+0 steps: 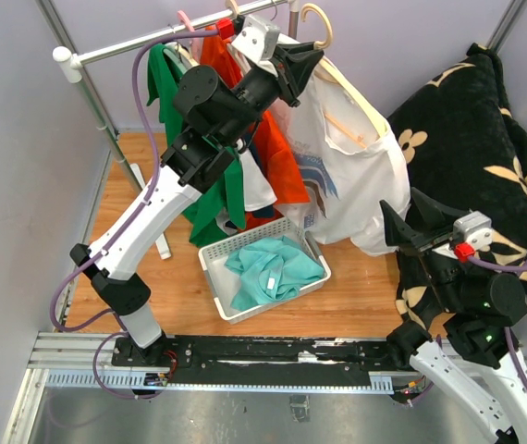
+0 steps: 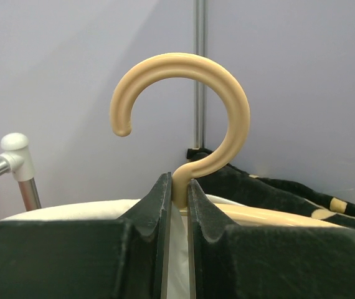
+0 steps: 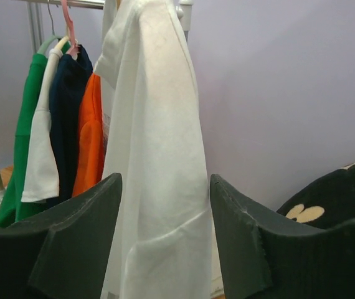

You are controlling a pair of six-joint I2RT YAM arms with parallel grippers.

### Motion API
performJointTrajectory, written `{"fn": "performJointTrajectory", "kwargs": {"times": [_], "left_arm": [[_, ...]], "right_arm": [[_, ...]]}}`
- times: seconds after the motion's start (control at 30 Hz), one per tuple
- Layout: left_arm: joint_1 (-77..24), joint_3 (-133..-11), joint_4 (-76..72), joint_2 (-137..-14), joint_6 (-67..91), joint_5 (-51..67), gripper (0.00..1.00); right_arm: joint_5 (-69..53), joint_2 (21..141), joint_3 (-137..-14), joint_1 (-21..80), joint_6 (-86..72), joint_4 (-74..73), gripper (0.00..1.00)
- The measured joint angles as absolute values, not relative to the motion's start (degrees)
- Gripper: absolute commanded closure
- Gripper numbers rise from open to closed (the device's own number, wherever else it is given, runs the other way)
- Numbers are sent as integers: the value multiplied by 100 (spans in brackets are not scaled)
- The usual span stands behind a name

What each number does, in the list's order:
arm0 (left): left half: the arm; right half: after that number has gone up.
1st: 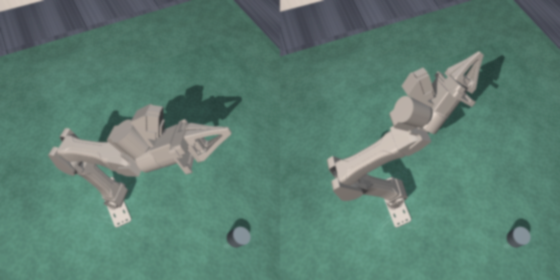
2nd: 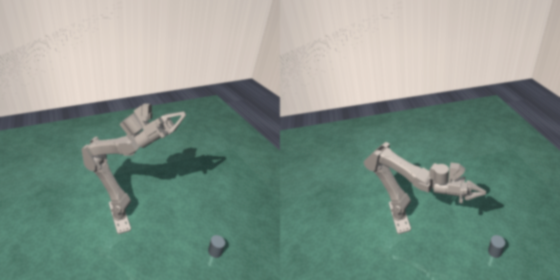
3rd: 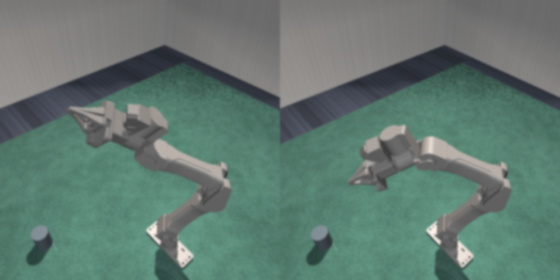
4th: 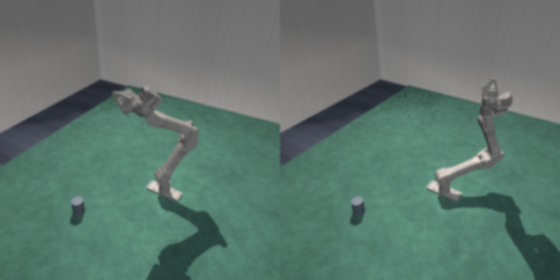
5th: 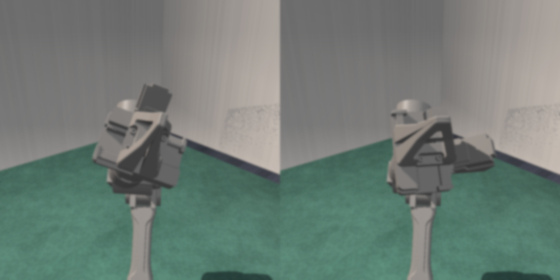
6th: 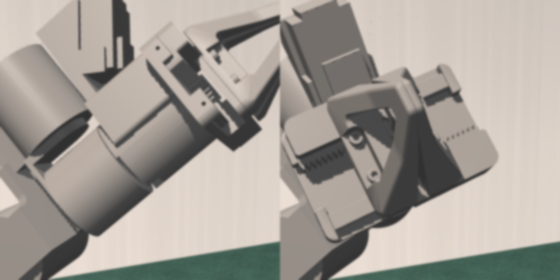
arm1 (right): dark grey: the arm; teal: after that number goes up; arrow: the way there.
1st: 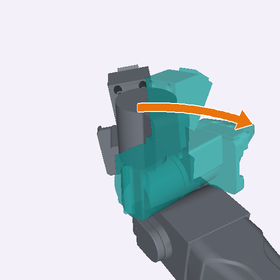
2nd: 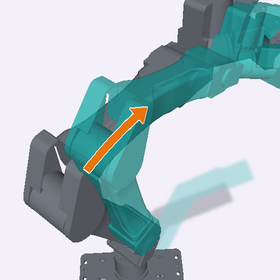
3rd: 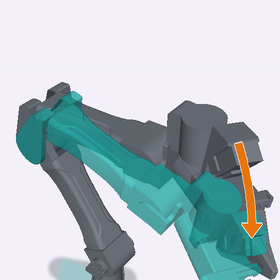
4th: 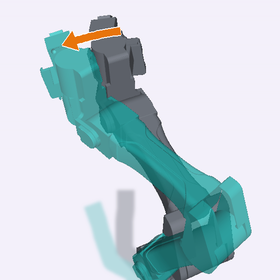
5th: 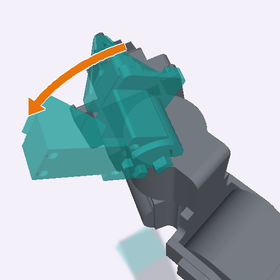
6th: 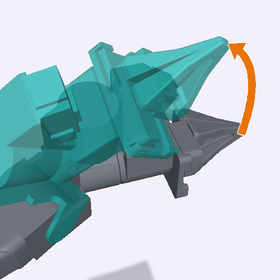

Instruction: Remove the t-shirt from the hanger

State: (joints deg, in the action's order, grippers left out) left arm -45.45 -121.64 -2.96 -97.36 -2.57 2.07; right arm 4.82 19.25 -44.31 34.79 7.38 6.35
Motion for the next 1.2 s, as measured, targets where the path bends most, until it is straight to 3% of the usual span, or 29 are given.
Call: {"fn": "performJointTrajectory", "kwargs": {"times": [0.07,0.27,0.3,1.2], "left_arm": [[-4519,-12197,-283,-9736,-257,211,100],[-4506,-12215,-259,-9736,-252,222,100],[-4506,-12215,-255,-9736,-252,224,100],[-4211,-12239,-115,-9736,261,366,99]], "right_arm": [[521,1914,-4362,3479,749,563,54],[674,1900,-4241,3479,744,460,96],[696,1900,-4237,3479,753,456,99],[2392,757,-2720,3479,-762,373,99]]}}
